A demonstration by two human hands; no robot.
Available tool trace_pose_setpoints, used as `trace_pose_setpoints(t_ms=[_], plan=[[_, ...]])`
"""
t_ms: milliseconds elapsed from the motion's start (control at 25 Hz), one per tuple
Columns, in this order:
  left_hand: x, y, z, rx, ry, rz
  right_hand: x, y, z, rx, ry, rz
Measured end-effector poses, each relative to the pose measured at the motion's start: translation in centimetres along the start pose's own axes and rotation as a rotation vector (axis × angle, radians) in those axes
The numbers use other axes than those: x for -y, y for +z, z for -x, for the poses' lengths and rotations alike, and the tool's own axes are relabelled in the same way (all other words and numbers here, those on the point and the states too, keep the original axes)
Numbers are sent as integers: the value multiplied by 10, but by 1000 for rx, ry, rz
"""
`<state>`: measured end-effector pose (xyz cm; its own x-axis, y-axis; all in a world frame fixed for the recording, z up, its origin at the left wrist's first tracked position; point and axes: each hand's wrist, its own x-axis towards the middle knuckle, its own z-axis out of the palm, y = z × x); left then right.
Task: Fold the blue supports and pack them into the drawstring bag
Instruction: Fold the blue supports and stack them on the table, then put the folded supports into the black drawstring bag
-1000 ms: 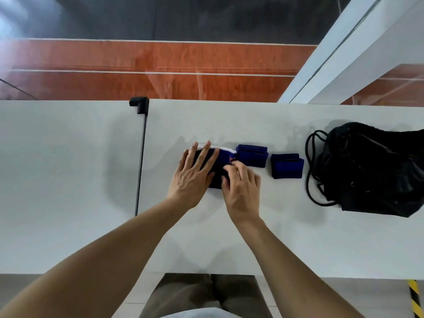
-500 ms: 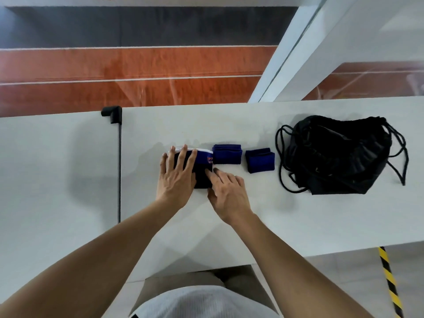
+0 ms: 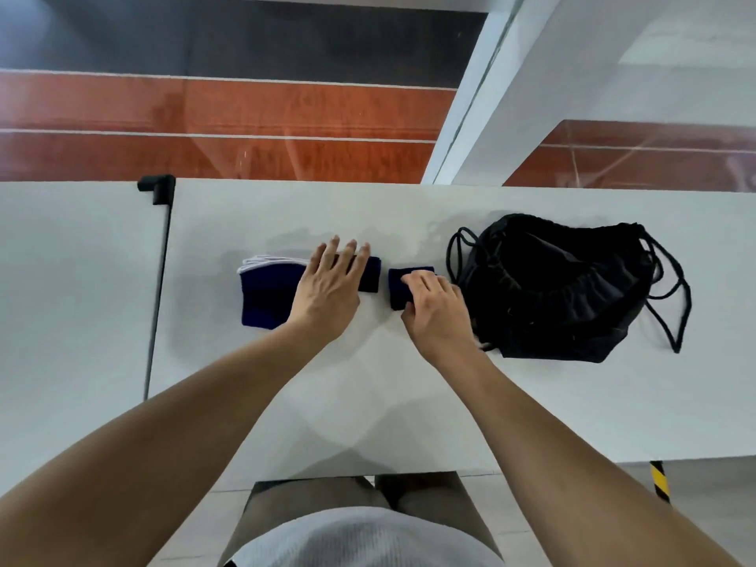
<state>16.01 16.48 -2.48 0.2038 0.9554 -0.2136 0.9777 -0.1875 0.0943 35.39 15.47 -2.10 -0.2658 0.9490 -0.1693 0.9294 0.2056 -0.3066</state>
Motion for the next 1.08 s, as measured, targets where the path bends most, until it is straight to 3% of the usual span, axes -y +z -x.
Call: trace_pose_setpoints(t_ms=[160, 320, 680, 1080], plan=[[-31, 13, -16, 136, -27, -128, -30, 5, -21, 48, -134, 158], [-52, 19, -1, 85, -84, -87, -36, 12, -24, 195, -150, 241], [-69, 37, 55, 175, -248, 112, -18, 19, 24, 259, 36, 177], [-70, 45, 72, 140, -334, 400, -22, 11, 58, 285, 35, 31]])
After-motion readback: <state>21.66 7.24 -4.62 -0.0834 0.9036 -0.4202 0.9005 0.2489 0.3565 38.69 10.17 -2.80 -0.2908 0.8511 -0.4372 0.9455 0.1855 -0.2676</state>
